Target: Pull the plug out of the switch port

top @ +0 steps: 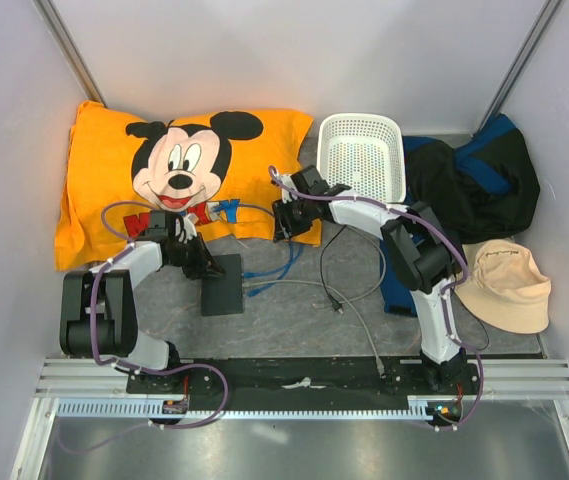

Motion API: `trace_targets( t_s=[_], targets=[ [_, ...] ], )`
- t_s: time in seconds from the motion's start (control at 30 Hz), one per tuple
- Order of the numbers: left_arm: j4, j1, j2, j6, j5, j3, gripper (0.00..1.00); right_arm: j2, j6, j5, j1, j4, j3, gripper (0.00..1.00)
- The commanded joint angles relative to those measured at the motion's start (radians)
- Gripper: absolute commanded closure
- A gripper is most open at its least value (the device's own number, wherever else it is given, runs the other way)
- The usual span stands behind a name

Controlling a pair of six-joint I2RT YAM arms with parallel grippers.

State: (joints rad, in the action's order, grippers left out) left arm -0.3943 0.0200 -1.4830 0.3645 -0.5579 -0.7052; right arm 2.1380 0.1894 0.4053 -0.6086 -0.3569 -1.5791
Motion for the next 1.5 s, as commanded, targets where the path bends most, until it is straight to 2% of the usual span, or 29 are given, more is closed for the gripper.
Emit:
trace_targets(
  t_s=[0.0,0.2,0.5,0.93,0.97,1.0,1.07,1.27,1.37,1.43,1.47],
  targets=[
    [-0.003,-0.002,-0.013,-0.067,0.167,0.041,0.96,0.04,0.025,-0.046,0.003,-0.013,-0.054,0.54],
    [-0.002,0.0,-0.008,-0.061,0.161,0.053,0.96,0.031,-0.007,-0.115,0.029,-0.06,-0.091,0.6],
    [0.006,0.0,-0.031,-0.064,0.154,0.05,0.96,-0.101,0.019,-0.034,0.041,-0.094,0.011,0.61],
    [0.005,0.0,-0.034,-0.062,0.154,0.055,0.96,-0.064,0.019,-0.032,0.041,-0.096,0.082,0.64],
    [0.005,0.0,-0.031,-0.062,0.159,0.055,0.96,-0.066,0.022,-0.043,0.043,-0.097,0.085,0.62],
    [0.006,0.0,-0.033,-0.061,0.159,0.055,0.96,-0.064,0.022,-0.065,0.041,-0.099,0.087,0.56],
    [0.006,0.0,-0.034,-0.062,0.158,0.052,0.96,-0.059,0.025,-0.072,0.043,-0.099,0.087,0.53],
    [0.003,0.0,-0.031,-0.062,0.159,0.05,0.96,0.008,0.044,-0.062,0.033,-0.074,0.039,0.53],
    [0.003,0.0,-0.026,-0.061,0.161,0.052,0.96,0.039,0.039,-0.085,0.004,-0.077,-0.001,0.57],
    [0.002,0.0,-0.02,-0.061,0.162,0.053,0.96,0.062,0.035,-0.109,-0.017,-0.088,-0.016,0.69],
    [0.003,0.0,-0.019,-0.061,0.162,0.053,0.96,0.068,0.036,-0.117,-0.023,-0.094,-0.021,0.8]
  ],
)
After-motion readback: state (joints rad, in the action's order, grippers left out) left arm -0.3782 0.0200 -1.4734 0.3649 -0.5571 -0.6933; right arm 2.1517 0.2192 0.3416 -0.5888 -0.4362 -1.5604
